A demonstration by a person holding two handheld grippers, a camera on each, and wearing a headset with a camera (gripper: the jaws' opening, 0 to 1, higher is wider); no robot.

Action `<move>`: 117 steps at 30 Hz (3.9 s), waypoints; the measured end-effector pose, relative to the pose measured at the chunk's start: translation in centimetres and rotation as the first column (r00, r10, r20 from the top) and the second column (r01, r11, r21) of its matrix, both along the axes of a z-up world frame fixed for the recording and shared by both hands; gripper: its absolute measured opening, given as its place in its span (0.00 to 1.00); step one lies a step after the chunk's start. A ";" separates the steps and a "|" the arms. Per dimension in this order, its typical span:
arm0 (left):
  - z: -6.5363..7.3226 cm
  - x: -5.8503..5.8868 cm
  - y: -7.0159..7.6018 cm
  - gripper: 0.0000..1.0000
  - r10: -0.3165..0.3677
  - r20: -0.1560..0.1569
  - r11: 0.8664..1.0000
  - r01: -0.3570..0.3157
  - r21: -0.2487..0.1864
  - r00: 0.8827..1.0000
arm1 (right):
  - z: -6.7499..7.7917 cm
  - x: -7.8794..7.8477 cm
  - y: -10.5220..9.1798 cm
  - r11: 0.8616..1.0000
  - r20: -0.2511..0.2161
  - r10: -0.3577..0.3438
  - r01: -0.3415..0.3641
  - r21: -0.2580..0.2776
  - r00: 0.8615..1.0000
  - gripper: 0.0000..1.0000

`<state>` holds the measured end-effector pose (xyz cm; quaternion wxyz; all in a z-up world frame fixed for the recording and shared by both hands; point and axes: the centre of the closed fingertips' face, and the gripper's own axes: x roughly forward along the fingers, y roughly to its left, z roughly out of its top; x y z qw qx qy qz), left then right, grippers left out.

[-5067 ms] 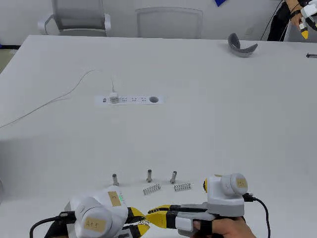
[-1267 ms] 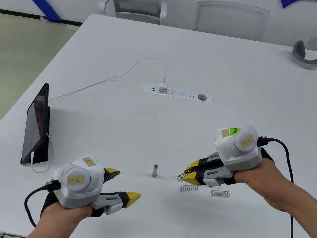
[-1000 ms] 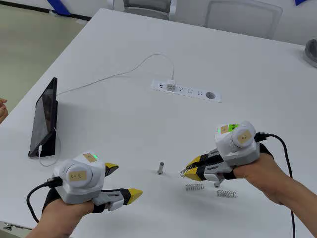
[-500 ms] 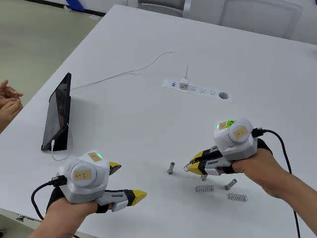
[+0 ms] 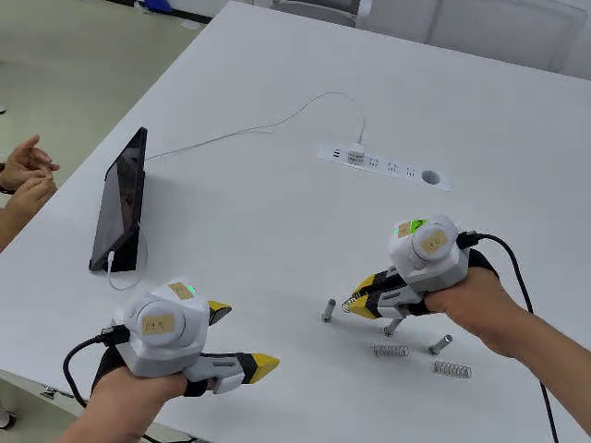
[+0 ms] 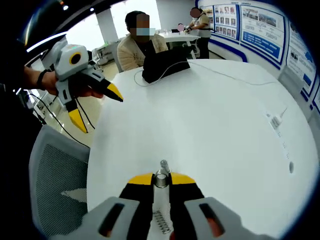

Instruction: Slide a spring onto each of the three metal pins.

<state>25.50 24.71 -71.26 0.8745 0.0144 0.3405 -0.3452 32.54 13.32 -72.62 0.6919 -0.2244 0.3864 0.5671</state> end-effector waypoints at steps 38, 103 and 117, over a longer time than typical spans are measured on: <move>-0.1 -0.2 0.6 0.63 0.016 -0.023 1.000 -0.017 -0.017 1.000 | -2.2 0.4 2.3 0.984 0.035 0.143 -0.139 -0.111 0.989 0.13; 1.4 -1.2 -0.5 0.61 0.025 -0.016 0.999 -0.025 -0.044 1.000 | -0.6 -1.5 -0.9 0.967 0.042 -0.243 0.238 0.093 0.969 0.51; 1.6 -1.0 -0.2 0.62 0.023 -0.010 0.999 -0.023 -0.031 1.000 | 0.9 -1.9 -1.8 0.856 -0.024 -0.455 0.444 0.264 0.890 0.56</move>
